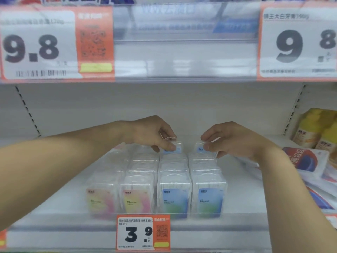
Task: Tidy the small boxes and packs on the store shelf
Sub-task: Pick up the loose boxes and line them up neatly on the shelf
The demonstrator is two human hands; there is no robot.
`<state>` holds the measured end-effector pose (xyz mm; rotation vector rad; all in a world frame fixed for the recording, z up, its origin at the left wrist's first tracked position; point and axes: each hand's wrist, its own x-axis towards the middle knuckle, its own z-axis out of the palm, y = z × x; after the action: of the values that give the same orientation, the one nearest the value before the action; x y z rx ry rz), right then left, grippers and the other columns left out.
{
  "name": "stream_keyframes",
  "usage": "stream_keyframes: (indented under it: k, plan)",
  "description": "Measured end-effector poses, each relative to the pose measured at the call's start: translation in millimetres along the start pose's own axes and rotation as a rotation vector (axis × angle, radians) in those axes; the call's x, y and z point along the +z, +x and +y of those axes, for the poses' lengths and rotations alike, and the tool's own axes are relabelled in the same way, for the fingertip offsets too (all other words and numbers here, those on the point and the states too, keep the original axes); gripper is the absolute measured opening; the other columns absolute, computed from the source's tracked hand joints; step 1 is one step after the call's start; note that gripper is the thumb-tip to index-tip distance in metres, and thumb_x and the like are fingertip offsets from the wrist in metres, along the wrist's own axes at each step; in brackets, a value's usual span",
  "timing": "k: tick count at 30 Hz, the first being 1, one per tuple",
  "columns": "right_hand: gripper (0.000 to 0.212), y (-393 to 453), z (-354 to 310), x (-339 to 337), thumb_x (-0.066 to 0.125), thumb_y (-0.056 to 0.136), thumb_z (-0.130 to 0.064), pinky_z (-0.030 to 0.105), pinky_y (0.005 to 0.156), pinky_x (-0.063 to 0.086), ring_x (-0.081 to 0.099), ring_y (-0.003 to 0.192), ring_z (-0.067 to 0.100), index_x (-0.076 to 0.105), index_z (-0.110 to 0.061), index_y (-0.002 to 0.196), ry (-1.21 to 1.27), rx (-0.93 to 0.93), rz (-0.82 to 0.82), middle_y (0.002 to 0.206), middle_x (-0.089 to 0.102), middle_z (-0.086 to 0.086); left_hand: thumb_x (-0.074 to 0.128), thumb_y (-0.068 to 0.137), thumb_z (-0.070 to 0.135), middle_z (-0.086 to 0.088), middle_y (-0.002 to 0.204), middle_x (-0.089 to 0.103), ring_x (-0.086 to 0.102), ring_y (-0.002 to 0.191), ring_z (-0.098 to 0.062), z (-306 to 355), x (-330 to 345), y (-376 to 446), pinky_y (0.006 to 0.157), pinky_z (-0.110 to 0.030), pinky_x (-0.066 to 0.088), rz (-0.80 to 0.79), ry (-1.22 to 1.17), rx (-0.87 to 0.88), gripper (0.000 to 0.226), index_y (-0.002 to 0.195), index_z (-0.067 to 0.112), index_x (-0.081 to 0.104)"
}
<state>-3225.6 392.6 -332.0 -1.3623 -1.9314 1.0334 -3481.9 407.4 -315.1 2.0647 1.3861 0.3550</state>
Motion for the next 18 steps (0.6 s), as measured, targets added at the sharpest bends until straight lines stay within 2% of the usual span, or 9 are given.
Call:
stream_keyframes:
  k: [4, 6, 10, 13, 16, 18]
  plan:
    - [0.017, 1, 2, -2, 0.066, 0.091, -0.007, 0.031, 0.076, 0.06, 0.066, 0.087, 0.017, 0.072, -0.01, 0.106, 0.052, 0.016, 0.007, 0.098, 0.07, 0.005, 0.071, 0.086, 0.035, -0.006, 0.109, 0.067, 0.066, 0.102, -0.023, 2, 1, -2, 0.085, -0.038, 0.059, -0.057, -0.047, -0.074, 0.031, 0.114, 0.024, 0.068]
    - [0.018, 3, 3, -1, 0.061, 0.093, -0.007, 0.034, 0.082, 0.059, 0.067, 0.086, 0.018, 0.073, -0.012, 0.105, 0.055, 0.035, 0.006, 0.094, 0.071, 0.003, 0.063, 0.091, 0.038, -0.006, 0.109, 0.069, 0.066, 0.104, -0.025, 4, 2, -3, 0.088, -0.041, 0.057, -0.074, -0.067, -0.1, 0.029, 0.116, 0.024, 0.066]
    - [0.018, 5, 6, 4, 0.057, 0.095, -0.008, 0.032, 0.07, 0.056, 0.068, 0.077, 0.015, 0.07, -0.015, 0.105, 0.119, 0.079, -0.015, 0.089, 0.071, 0.002, 0.057, 0.095, 0.038, -0.001, 0.115, 0.067, 0.063, 0.109, -0.024, 3, 2, -6, 0.091, -0.039, 0.056, -0.078, -0.078, -0.113, 0.027, 0.114, 0.023, 0.067]
    - [0.019, 6, 2, 6, 0.055, 0.095, -0.01, 0.033, 0.067, 0.057, 0.068, 0.079, 0.017, 0.068, -0.011, 0.11, 0.198, 0.127, -0.038, 0.097, 0.069, 0.006, 0.061, 0.092, 0.037, 0.003, 0.113, 0.067, 0.062, 0.111, -0.02, 0, 2, -8, 0.092, -0.038, 0.056, -0.071, -0.086, -0.113, 0.023, 0.109, 0.025, 0.071]
    - [0.029, 4, -5, 14, 0.055, 0.098, -0.032, 0.024, 0.058, 0.054, 0.064, 0.079, 0.013, 0.068, -0.01, 0.112, 0.139, 0.142, -0.054, 0.099, 0.066, 0.006, 0.062, 0.093, 0.032, 0.007, 0.097, 0.068, 0.063, 0.093, -0.014, -1, 2, -11, 0.089, -0.032, 0.056, -0.081, -0.098, -0.109, 0.018, 0.104, 0.024, 0.073]
    - [0.031, 4, -5, 20, 0.057, 0.095, -0.042, 0.018, 0.056, 0.049, 0.06, 0.074, 0.007, 0.068, -0.018, 0.11, 0.046, 0.132, -0.051, 0.093, 0.066, -0.002, 0.061, 0.093, 0.034, 0.007, 0.093, 0.07, 0.062, 0.086, -0.01, -2, 1, -14, 0.084, -0.026, 0.056, -0.091, -0.085, -0.109, 0.017, 0.101, 0.026, 0.073]
